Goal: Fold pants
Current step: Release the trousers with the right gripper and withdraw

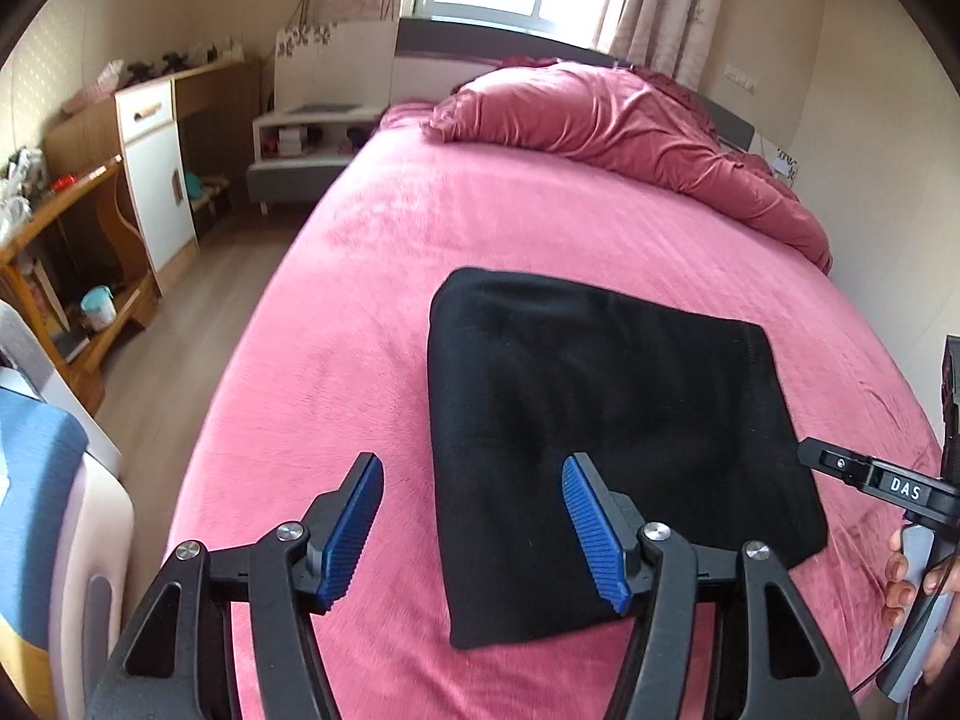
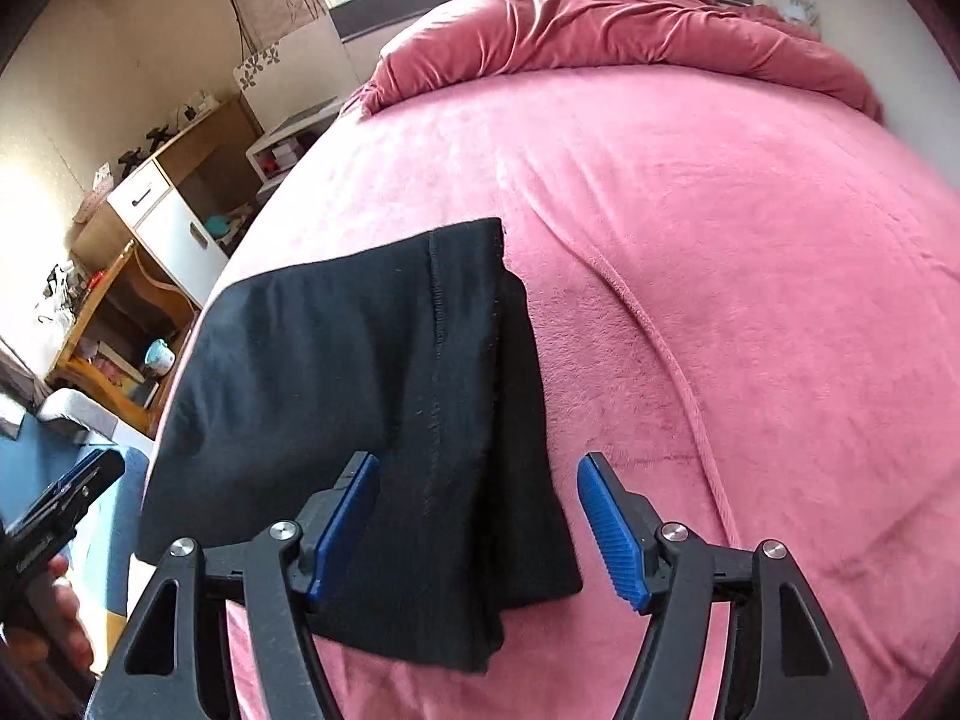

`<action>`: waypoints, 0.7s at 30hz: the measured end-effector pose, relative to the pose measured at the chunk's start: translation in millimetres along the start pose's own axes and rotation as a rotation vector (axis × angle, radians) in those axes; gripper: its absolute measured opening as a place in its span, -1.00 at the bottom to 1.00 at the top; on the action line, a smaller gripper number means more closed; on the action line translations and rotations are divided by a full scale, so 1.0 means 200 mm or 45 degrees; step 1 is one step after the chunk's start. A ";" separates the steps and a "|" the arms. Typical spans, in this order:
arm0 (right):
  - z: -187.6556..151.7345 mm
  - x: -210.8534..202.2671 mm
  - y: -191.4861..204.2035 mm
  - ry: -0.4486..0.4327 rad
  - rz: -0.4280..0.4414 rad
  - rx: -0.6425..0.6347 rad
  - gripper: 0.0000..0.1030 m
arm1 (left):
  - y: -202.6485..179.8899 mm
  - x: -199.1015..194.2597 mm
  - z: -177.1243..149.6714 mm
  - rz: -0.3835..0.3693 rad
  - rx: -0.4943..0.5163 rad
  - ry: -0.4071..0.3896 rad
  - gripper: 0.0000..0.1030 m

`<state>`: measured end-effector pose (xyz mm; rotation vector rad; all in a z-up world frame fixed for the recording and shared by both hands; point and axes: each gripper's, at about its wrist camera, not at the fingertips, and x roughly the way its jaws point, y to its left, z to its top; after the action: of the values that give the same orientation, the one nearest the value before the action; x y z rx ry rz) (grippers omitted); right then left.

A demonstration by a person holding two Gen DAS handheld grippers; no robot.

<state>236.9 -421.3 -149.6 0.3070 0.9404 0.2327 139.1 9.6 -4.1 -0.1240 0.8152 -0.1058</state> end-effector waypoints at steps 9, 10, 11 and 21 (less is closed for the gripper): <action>-0.15 -0.19 0.13 -0.083 -0.042 -0.044 0.40 | -0.04 -0.25 -0.11 0.036 0.007 -0.084 0.23; -0.17 -0.20 0.15 -0.087 -0.042 -0.054 0.40 | -0.04 -0.28 -0.12 0.045 0.007 -0.089 0.23; -0.19 -0.21 0.18 -0.094 -0.046 -0.073 0.41 | -0.05 -0.30 -0.14 0.053 0.008 -0.097 0.23; -0.39 -0.30 0.36 -0.101 -0.068 -0.163 0.43 | -0.06 -0.41 -0.31 0.128 0.006 -0.092 0.23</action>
<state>134.9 -361.1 -121.5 0.1717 0.8498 0.2292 37.7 5.1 15.6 -0.0817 0.7474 -0.0084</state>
